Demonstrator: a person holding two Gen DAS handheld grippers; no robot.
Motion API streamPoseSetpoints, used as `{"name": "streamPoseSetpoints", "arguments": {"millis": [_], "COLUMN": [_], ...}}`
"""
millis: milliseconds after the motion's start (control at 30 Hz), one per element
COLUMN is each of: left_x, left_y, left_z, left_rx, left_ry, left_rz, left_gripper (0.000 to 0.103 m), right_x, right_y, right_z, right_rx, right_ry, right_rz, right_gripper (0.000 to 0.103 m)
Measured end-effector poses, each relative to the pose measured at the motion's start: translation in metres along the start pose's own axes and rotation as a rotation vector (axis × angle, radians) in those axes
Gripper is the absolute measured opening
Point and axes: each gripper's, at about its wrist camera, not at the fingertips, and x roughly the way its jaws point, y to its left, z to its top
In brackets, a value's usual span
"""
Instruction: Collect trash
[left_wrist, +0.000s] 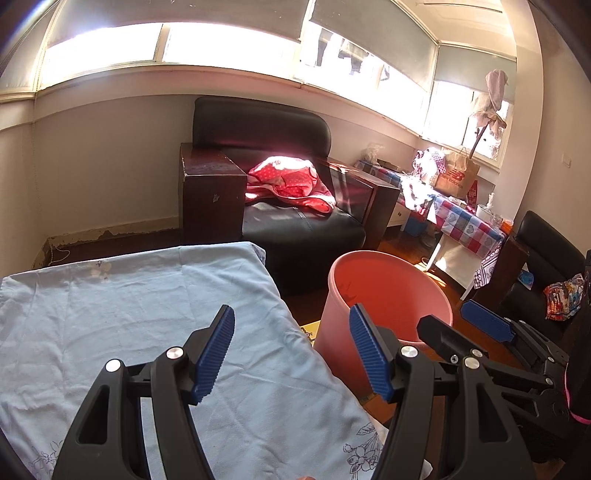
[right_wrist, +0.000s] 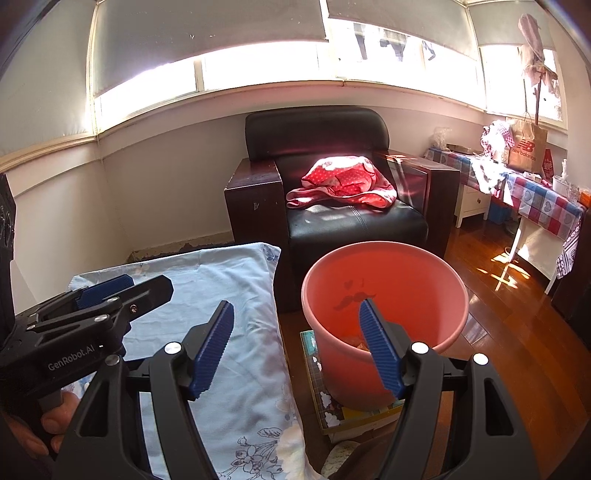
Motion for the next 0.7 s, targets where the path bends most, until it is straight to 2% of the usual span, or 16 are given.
{"name": "streamPoseSetpoints", "arguments": {"millis": [700], "left_x": [-0.014], "left_y": [0.021], "left_z": [-0.021], "left_rx": [-0.030], "left_ry": [0.009], "left_rz": [0.029], "left_gripper": [0.063], "right_x": [-0.004], "right_y": [0.023], "right_z": [-0.007], "right_rx": [-0.030], "right_ry": [-0.013], "right_rz": [0.010], "right_gripper": [0.071]}}
